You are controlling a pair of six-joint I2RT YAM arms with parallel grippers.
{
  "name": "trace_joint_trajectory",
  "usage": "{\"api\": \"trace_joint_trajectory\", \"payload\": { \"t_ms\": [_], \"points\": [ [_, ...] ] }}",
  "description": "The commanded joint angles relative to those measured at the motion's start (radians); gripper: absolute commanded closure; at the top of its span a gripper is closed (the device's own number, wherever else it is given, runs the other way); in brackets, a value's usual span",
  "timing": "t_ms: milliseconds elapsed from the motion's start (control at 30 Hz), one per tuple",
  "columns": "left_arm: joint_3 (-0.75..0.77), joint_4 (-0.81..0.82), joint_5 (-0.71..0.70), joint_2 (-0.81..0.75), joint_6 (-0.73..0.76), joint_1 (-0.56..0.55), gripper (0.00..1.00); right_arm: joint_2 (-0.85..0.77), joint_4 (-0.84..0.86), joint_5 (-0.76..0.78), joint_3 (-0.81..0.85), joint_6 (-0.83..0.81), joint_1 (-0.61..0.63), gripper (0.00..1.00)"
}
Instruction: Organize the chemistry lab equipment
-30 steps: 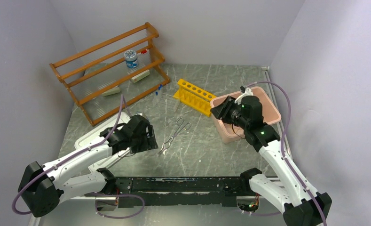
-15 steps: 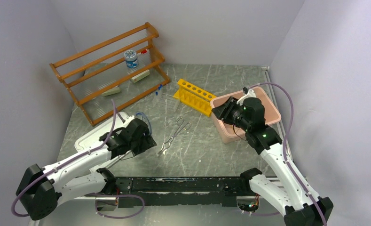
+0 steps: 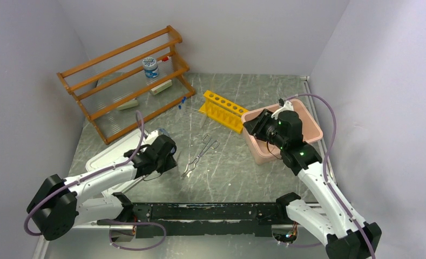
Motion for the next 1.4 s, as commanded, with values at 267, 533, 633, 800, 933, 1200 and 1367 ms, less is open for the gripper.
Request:
{"api": "trace_joint_trajectory", "payload": {
  "t_ms": [267,533,633,800,933,1200,1367],
  "points": [
    [-0.015,0.046,-0.068,-0.066,0.124,-0.009,0.93,0.0,0.021,-0.015,0.003,-0.002,0.007,0.57],
    [0.1,0.07,0.059,-0.181,0.252,-0.009,0.95,-0.006,0.154,-0.212,-0.061,0.041,0.008,0.51],
    [0.152,0.15,0.207,-0.201,0.264,-0.009,0.95,-0.008,0.302,-0.326,-0.118,0.103,0.009,0.39],
    [0.232,0.275,0.35,-0.165,0.186,-0.009,0.95,0.019,0.559,-0.372,-0.177,0.25,0.053,0.27],
    [0.246,0.419,0.403,-0.119,0.102,-0.008,0.95,0.084,0.657,-0.357,-0.144,0.301,0.127,0.25],
    [0.316,0.529,0.463,-0.025,0.082,-0.009,0.95,0.153,0.698,-0.086,-0.087,0.323,0.238,0.29],
    [0.305,0.54,0.47,-0.01,0.078,-0.009,0.95,0.16,0.679,0.098,-0.104,0.4,0.252,0.36]
  ]
}}
